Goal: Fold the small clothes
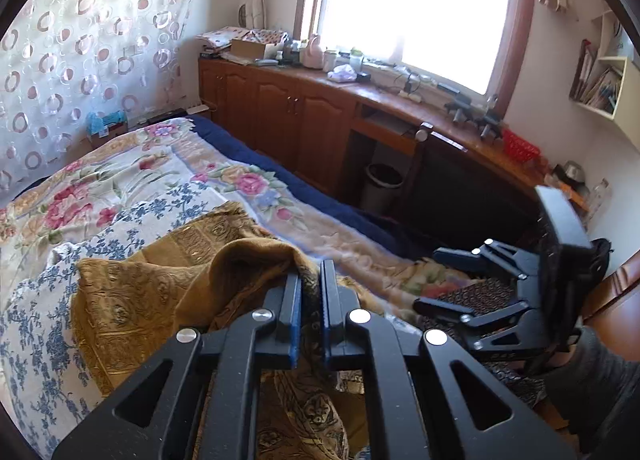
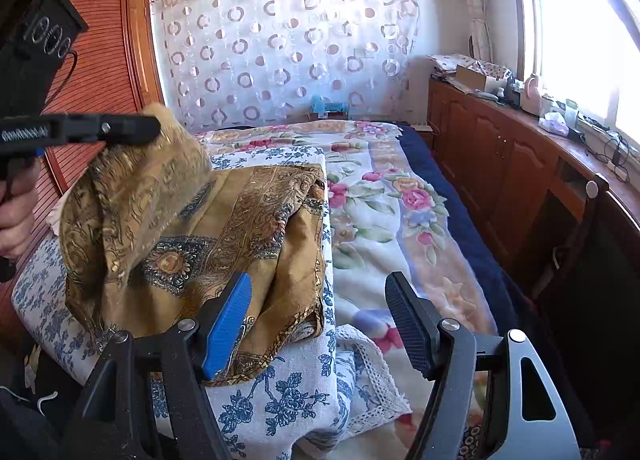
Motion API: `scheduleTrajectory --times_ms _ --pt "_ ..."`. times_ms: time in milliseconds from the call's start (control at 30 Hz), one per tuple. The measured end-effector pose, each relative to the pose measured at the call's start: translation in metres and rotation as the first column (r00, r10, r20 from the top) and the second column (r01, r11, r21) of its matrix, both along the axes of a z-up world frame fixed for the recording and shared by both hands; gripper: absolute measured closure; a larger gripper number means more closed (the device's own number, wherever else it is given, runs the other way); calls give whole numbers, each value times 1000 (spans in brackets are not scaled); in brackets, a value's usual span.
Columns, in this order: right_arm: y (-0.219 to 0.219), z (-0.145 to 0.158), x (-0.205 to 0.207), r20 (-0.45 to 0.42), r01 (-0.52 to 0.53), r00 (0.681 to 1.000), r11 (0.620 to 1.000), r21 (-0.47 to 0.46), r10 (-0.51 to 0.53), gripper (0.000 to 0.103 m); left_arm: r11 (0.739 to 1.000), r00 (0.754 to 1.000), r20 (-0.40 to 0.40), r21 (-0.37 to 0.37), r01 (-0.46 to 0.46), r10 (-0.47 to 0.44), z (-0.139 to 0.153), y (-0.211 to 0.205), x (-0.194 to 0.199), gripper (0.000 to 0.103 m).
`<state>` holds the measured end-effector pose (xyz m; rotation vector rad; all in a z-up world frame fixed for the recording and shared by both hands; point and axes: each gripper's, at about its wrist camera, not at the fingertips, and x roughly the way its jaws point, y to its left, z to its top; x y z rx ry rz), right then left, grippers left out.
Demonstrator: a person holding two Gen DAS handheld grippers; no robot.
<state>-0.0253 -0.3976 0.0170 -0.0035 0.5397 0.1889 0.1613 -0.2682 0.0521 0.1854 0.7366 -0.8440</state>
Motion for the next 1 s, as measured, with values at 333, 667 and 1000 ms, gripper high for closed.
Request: scheduleTrajectory --times_ms 333,667,1000 --pt "-7 1 13 -11 -16 1000 1000 8 16 32 999 1000 -3 36 -11 11 -11 39 4 31" --pt "9 6 31 -5 -72 997 997 -15 72 32 981 990 -68 162 -110 122 -76 124 5 23" --pt "50 13 70 -17 -188 982 981 -37 188 32 945 957 -116 225 -237 267 -131 181 17 23"
